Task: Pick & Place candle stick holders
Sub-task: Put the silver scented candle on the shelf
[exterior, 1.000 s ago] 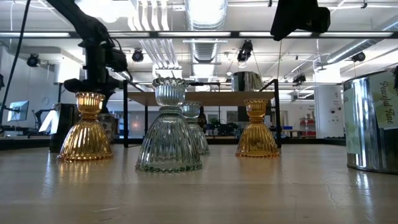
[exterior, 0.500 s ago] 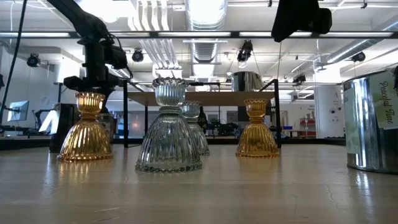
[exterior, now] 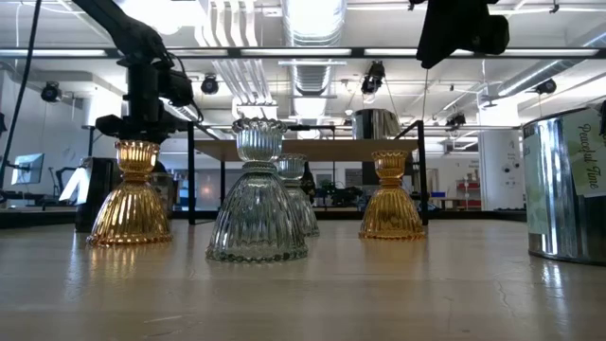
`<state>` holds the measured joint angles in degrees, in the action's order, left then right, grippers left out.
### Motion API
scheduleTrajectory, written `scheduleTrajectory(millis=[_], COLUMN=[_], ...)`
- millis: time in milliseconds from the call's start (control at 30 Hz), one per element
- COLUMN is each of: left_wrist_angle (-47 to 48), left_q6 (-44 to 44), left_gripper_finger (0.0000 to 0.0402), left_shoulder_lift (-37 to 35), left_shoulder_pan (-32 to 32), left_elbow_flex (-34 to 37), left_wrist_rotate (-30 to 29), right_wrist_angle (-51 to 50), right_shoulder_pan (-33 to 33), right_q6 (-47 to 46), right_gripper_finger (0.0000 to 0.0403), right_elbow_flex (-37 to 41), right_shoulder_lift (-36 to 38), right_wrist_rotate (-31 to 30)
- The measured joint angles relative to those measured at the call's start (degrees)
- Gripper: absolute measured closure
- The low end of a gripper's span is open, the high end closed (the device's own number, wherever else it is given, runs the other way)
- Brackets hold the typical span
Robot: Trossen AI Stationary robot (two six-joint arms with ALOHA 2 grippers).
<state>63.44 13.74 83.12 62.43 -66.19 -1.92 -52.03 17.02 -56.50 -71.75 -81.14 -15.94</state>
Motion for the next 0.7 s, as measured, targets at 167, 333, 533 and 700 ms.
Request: scheduleTrajectory(millis=[167, 333, 533, 700], left_wrist_angle=[0.0, -1.4, -4.8, -3.7], left_q6=[0.0, 0.6, 2.8, 1.7], left_gripper_finger=[0.0309, 0.0309, 0.0310, 0.0310], left_shoulder_lift=[0.0, 0.0, 1.1, 3.6], left_shoulder_pan=[0.0, -0.4, -0.4, -0.3], left_elbow_flex=[-0.1, -0.1, -0.1, -0.1], left_wrist_rotate=[0.1, -1.1, -4.3, -4.6], right_wrist_angle=[0.0, 0.0, 0.1, 0.2], right_shoulder_pan=[0.0, 0.0, 0.0, 0.0], right_q6=[0.1, 0.3, 1.2, 1.2], right_gripper_finger=[0.0352, 0.0355, 0.0355, 0.0355], right_elbow_flex=[0.1, 0.2, 0.2, 0.2], right_shoulder_lift=[0.0, 0.0, 0.0, 0.0], right_wrist_rotate=[0.0, 0.1, 0.1, 0.7])
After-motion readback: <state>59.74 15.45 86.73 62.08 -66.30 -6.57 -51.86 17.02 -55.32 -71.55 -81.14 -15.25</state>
